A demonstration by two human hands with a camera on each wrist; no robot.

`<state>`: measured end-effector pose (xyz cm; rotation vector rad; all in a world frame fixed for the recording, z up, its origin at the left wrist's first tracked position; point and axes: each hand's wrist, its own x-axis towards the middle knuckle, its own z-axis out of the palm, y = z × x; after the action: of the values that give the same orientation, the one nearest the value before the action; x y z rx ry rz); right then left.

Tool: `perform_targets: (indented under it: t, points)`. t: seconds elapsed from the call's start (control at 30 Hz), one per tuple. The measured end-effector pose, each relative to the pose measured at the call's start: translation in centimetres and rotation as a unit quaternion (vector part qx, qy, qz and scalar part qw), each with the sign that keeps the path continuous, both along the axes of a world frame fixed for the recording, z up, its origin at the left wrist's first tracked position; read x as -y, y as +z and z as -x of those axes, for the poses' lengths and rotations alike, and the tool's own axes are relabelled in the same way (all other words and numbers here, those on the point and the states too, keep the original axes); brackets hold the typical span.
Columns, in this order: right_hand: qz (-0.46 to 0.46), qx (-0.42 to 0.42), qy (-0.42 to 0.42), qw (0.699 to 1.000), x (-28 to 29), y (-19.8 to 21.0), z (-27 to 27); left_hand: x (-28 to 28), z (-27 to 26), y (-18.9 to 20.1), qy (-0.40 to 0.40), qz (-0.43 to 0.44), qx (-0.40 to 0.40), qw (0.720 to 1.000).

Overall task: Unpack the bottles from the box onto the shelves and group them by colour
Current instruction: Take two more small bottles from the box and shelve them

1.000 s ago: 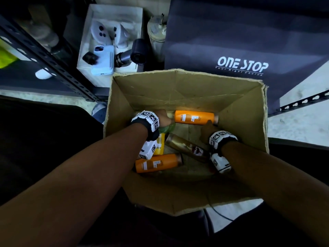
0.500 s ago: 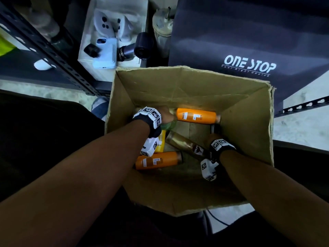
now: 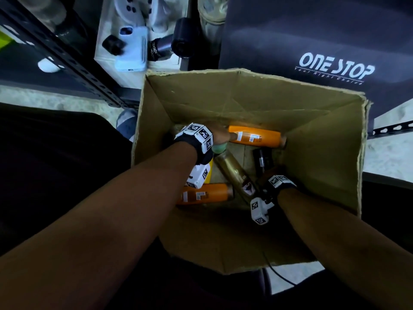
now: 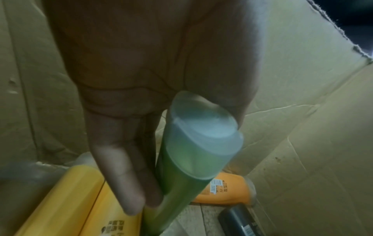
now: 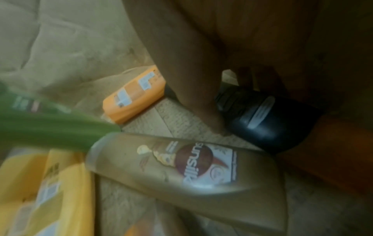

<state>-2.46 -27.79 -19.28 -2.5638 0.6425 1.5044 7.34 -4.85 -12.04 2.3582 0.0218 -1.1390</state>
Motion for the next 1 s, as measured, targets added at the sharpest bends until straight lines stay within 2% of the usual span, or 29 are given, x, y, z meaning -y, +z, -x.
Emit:
perform_targets:
  t: [0.1, 0.23, 0.37, 0.43, 0.6, 0.73, 0.8, 0.9, 1.0]
  points:
    - [-0.052, -0.01, 0.003, 0.999, 0.2, 1.1, 0.0, -0.1, 0.2, -0.4, 0.025, 0.008, -0.016, 1.0]
    - [-0.088, -0.003, -0.047, 0.995, -0.1, 3.0, -0.5, -0.2, 0.7, -0.6, 0.06, 0.004, -0.024, 0.998]
    - [-0.104, 0.039, 0.044, 0.993, -0.6, 6.4, -0.5, -0.5, 1.2, 0.6, 0.081, 0.042, -0.011, 0.996]
    - [-0.075, 0.03, 0.08, 0.993, -0.4, 7.3, -0.5, -0.6, 1.6, 1.1, 0.072, 0.054, -0.004, 0.996]
    - [-0.097, 0.031, 0.038, 0.994, -0.9, 7.6, 0.3, -0.2, 2.7, 1.8, 0.053, 0.049, 0.046, 0.996]
    - [-0.092, -0.026, 0.076, 0.993, -2.1, 7.2, -0.1, -1.3, 3.3, 0.9, 0.1, 0.055, 0.078, 0.99]
    - [-0.078, -0.05, 0.087, 0.992, -1.4, 6.5, -0.3, -1.6, 3.4, 0.4, 0.108, 0.074, 0.073, 0.989]
    - [-0.051, -0.011, 0.118, 0.992, -0.4, 5.0, 0.1, -1.8, 3.3, 0.2, 0.101, 0.1, 0.042, 0.989]
    - [-0.057, 0.001, 0.097, 0.994, 0.0, 3.9, 0.8, -1.8, 3.2, 0.0, 0.103, 0.135, 0.026, 0.985]
